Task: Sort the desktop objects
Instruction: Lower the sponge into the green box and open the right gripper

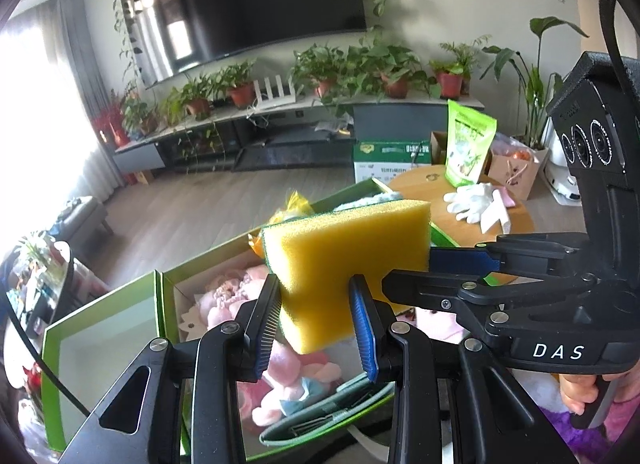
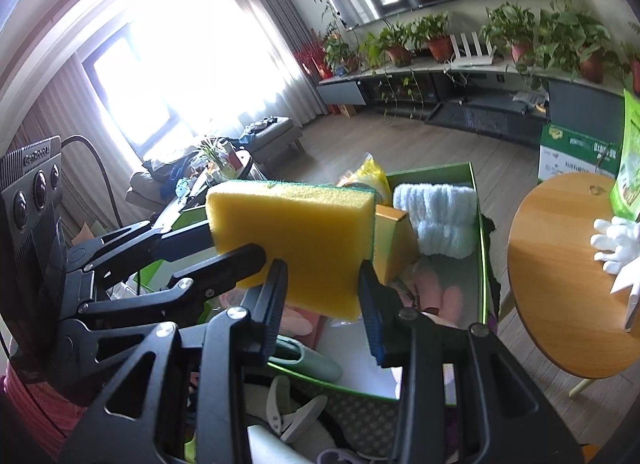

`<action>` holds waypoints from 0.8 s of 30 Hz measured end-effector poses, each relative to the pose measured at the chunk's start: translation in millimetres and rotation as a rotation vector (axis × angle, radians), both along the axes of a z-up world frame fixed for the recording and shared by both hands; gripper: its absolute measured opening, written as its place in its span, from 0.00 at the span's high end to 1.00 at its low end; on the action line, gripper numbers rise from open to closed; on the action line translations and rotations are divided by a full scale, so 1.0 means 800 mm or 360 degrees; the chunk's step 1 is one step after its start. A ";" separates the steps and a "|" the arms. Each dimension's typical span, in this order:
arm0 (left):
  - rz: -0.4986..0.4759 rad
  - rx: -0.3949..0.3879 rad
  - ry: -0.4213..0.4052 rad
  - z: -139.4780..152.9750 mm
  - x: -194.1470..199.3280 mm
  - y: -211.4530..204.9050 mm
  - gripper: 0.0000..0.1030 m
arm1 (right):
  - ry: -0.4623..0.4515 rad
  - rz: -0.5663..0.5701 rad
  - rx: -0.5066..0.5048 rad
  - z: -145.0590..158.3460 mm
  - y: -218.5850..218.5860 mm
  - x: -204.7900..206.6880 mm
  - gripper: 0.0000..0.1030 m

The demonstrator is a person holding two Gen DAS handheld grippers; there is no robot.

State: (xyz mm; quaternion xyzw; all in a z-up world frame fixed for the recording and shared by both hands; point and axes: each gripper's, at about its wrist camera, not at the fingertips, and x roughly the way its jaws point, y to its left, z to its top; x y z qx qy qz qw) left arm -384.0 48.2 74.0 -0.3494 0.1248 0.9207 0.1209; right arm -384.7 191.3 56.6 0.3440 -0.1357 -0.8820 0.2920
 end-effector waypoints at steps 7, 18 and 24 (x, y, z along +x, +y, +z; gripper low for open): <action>0.0029 -0.0007 -0.0073 -0.021 -0.019 -0.005 0.67 | -0.0068 -0.0009 0.0031 -0.017 -0.006 -0.011 0.65; 0.0156 -0.0115 -0.0174 -0.047 -0.034 -0.020 0.67 | -0.0154 0.0039 0.0106 -0.035 -0.026 -0.016 0.67; 0.0196 -0.0167 -0.0207 -0.055 -0.038 -0.022 0.67 | -0.0151 0.0039 0.0152 -0.035 -0.030 -0.012 0.67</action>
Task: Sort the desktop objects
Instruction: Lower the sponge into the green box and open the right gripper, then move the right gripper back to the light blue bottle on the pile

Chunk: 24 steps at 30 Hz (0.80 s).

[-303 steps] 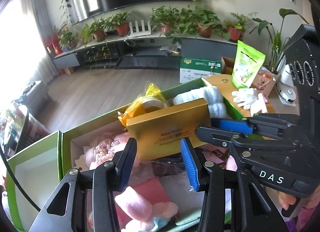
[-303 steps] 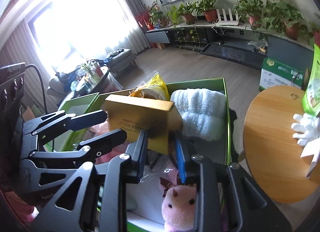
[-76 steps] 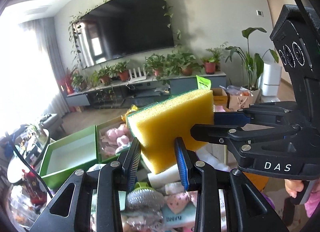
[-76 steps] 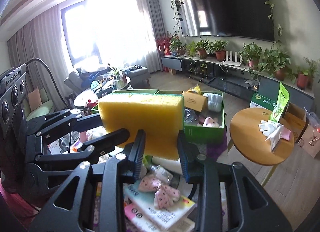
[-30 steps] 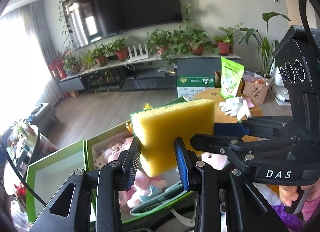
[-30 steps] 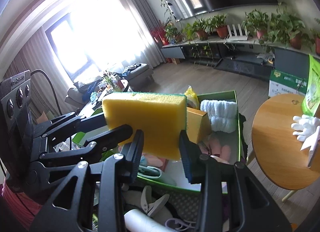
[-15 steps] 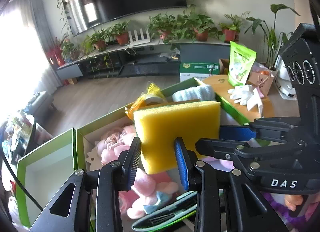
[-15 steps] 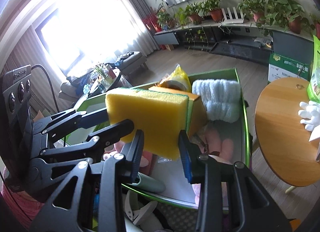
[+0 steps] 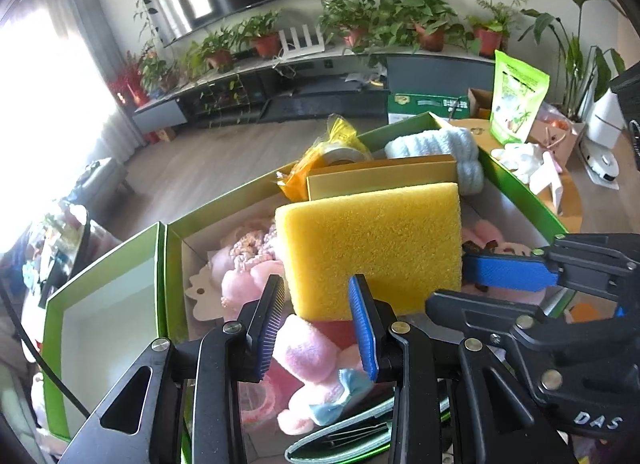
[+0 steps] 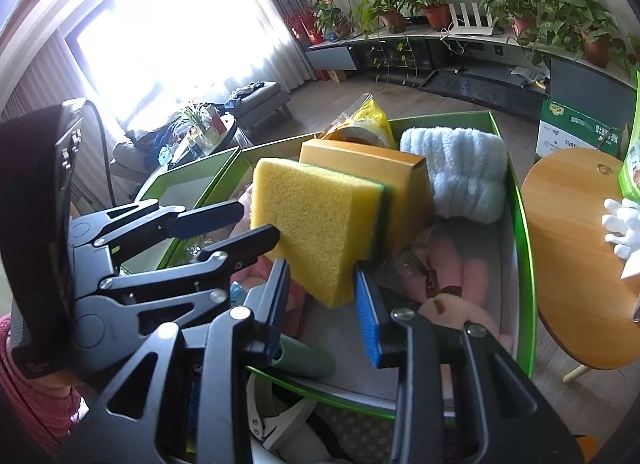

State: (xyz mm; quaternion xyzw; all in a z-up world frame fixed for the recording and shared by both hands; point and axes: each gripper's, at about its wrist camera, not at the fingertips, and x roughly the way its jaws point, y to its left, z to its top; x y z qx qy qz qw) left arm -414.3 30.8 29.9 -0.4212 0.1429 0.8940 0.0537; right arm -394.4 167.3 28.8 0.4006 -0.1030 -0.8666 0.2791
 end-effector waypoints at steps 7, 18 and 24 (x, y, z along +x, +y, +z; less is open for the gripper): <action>0.0084 -0.0052 -0.0035 -0.002 -0.007 -0.002 0.67 | -0.0047 0.0019 -0.0012 -0.005 -0.002 -0.002 0.68; 0.0102 -0.0005 0.0000 0.013 0.007 -0.001 0.67 | -0.0020 0.0038 0.0000 0.008 -0.007 0.010 0.69; 0.0127 0.0077 0.0015 0.031 0.022 0.001 0.66 | 0.0038 -0.0004 0.0030 0.028 0.000 0.027 0.69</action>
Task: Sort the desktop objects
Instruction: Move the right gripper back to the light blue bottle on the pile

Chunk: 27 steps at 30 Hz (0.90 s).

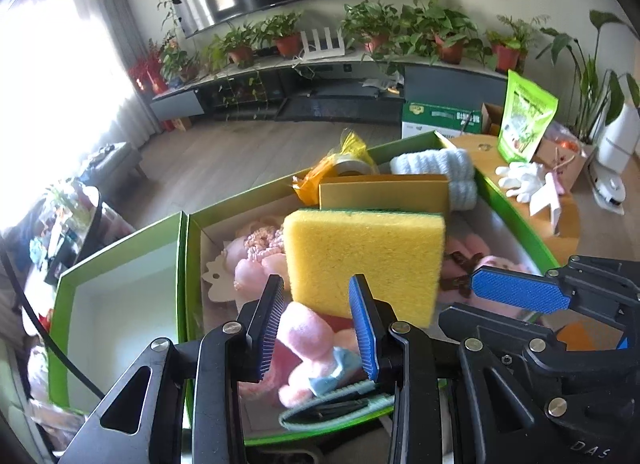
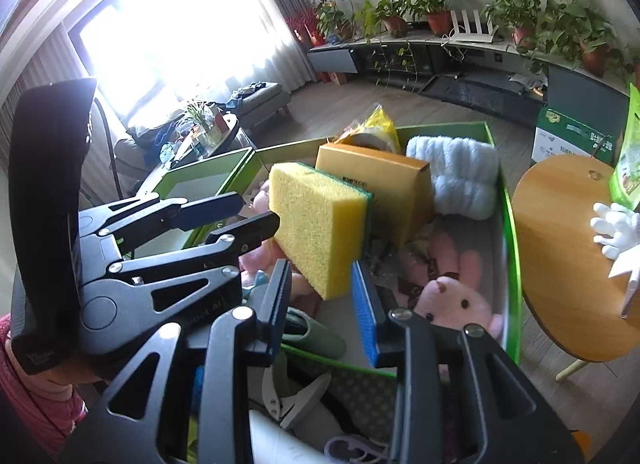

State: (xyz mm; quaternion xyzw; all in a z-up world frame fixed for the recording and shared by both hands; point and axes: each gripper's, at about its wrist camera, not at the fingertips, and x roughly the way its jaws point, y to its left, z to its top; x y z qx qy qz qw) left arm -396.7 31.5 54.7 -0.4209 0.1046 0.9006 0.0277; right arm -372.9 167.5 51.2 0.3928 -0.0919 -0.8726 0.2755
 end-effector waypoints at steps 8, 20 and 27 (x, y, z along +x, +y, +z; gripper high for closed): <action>-0.0014 -0.0022 0.0049 0.025 0.035 0.008 0.58 | 0.0111 -0.0010 0.0016 0.036 0.005 0.033 0.69; -0.0027 0.0052 0.0155 0.069 0.107 0.011 0.58 | 0.0252 0.0010 0.0043 0.086 0.007 0.112 0.67; -0.0039 0.0134 0.0205 0.074 0.159 0.003 0.57 | 0.0313 0.0044 0.0091 0.101 0.001 0.168 0.66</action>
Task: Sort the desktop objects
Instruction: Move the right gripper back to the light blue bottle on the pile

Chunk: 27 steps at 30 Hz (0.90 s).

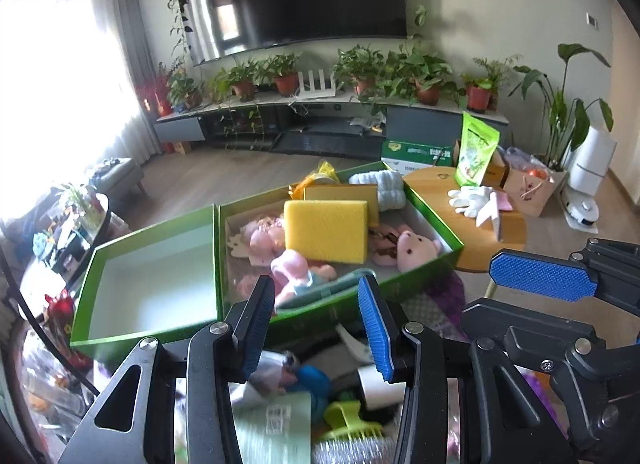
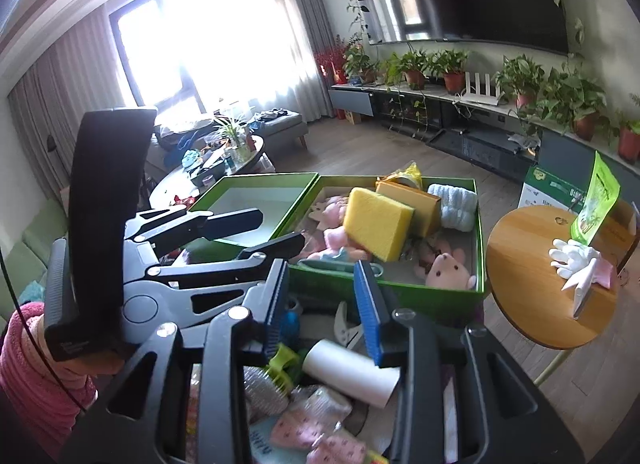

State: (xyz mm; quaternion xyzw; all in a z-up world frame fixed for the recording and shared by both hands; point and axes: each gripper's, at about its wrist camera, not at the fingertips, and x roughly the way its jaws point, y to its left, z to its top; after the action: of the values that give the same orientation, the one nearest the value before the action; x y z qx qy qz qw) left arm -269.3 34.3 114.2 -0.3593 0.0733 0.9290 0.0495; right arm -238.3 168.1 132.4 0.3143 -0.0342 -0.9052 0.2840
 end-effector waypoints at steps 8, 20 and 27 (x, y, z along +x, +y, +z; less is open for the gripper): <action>0.0003 0.0052 0.0041 0.002 0.059 -0.009 0.57 | 0.0040 0.0047 0.0050 0.009 -0.013 0.056 0.66; -0.0053 0.0086 0.0151 0.005 0.135 -0.009 0.57 | 0.0108 0.0078 0.0101 0.014 -0.021 0.138 0.66; -0.0043 0.0188 0.0200 -0.017 0.173 -0.013 0.39 | 0.0090 0.0067 0.0112 0.004 -0.018 0.162 0.65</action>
State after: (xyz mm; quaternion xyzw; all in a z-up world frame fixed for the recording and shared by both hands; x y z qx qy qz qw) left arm -131.1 23.6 100.7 -0.2957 0.0262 0.9517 0.0786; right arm -109.0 153.9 135.7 0.2990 0.0123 -0.9082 0.2926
